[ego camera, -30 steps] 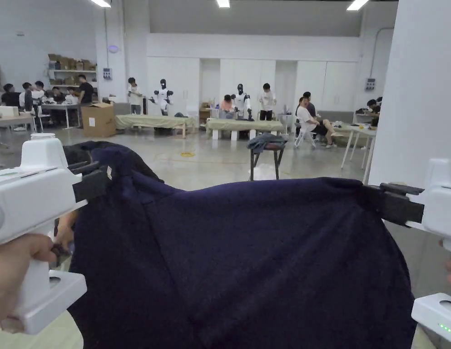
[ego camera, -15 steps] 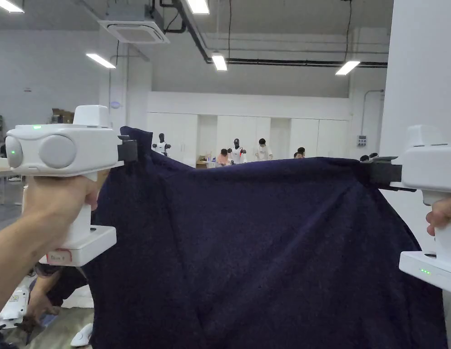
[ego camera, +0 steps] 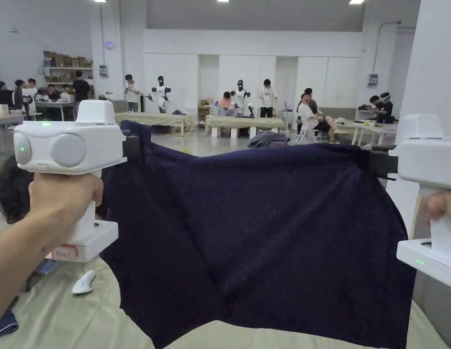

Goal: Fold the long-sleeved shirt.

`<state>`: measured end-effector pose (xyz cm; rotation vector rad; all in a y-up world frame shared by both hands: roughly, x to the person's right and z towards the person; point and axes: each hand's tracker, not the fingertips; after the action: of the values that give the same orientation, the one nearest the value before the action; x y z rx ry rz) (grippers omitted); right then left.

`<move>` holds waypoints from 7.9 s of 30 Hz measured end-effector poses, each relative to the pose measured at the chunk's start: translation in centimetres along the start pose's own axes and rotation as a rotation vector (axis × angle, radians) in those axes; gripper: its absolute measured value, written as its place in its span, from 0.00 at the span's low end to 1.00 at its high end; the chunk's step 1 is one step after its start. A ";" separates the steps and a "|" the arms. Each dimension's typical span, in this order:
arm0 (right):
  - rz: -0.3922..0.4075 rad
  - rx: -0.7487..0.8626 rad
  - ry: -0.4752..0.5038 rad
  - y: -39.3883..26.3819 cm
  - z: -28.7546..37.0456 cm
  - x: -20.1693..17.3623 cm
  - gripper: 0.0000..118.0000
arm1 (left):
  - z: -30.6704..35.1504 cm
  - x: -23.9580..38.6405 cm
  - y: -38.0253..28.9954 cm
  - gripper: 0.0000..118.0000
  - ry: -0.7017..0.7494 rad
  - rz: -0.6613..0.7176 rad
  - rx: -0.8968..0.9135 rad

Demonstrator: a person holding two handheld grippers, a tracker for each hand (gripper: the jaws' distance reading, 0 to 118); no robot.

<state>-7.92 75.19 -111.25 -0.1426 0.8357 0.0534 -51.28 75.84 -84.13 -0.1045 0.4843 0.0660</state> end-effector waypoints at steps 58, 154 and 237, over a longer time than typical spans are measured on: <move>-0.027 -0.297 -0.300 -40.8 30.4 -10.3 0.00 | 32.8 6.5 -37.9 0.09 0.144 0.186 -0.474; -0.112 -0.430 -0.198 -44.7 19.1 -6.8 0.00 | 1.9 4.9 -44.4 0.09 -0.055 0.025 -0.821; 0.091 0.315 -0.310 25.4 8.2 -1.3 0.07 | 3.7 2.3 26.7 0.07 0.104 0.056 0.216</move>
<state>-5.36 101.57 -107.51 0.1969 0.5315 0.0275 -49.89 102.82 -84.25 0.1175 0.5951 0.0630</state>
